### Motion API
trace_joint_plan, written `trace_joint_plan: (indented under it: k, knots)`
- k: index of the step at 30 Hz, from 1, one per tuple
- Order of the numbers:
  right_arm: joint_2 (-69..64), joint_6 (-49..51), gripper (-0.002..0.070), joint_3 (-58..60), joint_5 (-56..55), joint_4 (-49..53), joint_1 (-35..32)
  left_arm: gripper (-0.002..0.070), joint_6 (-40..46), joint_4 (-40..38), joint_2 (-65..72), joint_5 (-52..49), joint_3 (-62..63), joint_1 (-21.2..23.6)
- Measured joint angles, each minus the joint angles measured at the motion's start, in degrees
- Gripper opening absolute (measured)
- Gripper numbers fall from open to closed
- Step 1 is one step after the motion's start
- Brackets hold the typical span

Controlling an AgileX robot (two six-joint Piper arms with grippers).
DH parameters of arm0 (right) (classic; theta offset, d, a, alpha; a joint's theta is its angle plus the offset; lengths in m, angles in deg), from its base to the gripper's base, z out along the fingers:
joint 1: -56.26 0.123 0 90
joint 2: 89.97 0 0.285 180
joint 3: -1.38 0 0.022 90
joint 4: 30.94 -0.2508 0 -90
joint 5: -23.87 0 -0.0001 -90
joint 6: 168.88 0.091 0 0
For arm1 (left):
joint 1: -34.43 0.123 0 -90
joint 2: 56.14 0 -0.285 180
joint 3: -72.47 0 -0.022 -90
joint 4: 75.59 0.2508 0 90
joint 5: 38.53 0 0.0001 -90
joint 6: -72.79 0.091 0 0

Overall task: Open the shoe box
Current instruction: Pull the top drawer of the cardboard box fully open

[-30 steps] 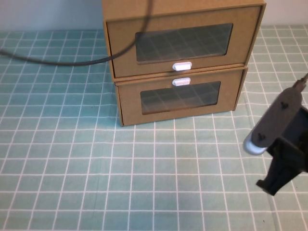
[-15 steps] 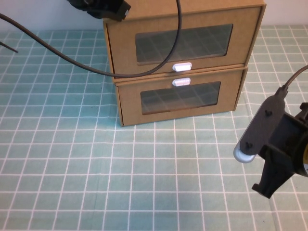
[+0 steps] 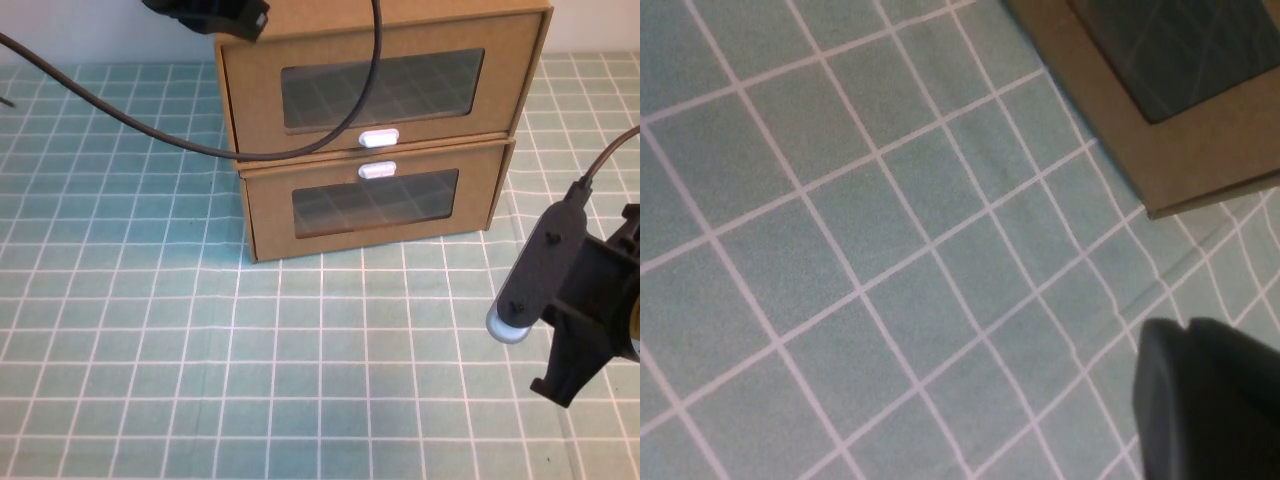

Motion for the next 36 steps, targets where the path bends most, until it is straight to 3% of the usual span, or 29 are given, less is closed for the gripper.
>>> trace_joint_plan:
  k: [10, 25, 30, 36]
  knots:
    - [0.00, 0.00, -0.0013, 0.00, -0.69, 4.38, 0.00, -0.0003, 0.00, -2.10, -0.77, 0.00, -7.26, 0.00]
    - [0.00, 0.00, -0.0014, 0.00, -2.57, 5.48, 0.00, -0.0003, -2.10, 19.21, 0.73, 3.14, -10.18, 0.83]
    - [0.00, 0.00, -0.0014, 0.00, -2.57, 5.48, 0.00, -0.0003, -0.53, 15.60, 0.73, 1.60, -10.18, 2.66]
    - [0.00, 0.10, -0.0013, 0.00, -2.68, 5.48, 0.00, -0.0003, 3.07, 5.51, 0.36, 0.77, -10.84, 2.79]
